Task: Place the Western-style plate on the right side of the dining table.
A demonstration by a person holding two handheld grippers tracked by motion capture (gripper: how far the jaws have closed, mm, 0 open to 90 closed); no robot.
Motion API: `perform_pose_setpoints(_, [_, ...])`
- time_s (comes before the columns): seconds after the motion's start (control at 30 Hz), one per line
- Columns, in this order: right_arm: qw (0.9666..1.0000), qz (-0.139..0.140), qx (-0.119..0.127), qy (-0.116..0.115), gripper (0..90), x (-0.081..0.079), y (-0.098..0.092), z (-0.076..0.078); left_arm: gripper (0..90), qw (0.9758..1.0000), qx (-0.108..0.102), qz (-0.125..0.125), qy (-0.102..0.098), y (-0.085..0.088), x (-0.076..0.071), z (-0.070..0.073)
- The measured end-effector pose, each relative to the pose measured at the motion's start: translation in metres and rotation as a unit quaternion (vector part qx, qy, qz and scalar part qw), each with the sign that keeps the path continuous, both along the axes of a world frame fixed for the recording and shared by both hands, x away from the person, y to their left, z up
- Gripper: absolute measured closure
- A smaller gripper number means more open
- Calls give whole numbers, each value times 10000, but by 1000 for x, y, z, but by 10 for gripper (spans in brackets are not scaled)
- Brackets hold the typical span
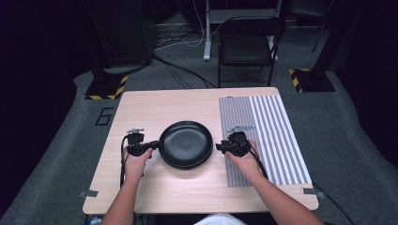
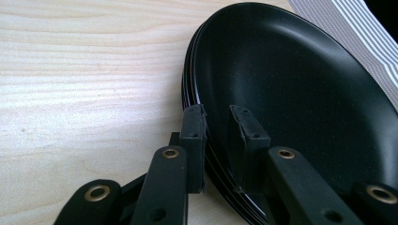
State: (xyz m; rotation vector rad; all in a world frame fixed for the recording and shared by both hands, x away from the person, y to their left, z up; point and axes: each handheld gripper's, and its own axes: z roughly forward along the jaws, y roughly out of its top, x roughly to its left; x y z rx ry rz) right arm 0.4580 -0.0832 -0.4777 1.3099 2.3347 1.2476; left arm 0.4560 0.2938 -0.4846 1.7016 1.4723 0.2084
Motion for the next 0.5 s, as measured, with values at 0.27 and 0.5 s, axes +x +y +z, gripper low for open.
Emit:
perform_pose_setpoints(0.27, [9997,-129,170,137,647,6,6,-2,770,9999,-93,16,104,2,2,-4])
perform_pose_setpoints(0.5, [9992,-164,317,152,609,12,10,-3,775,9997,-181,32,136,3,2,-4])
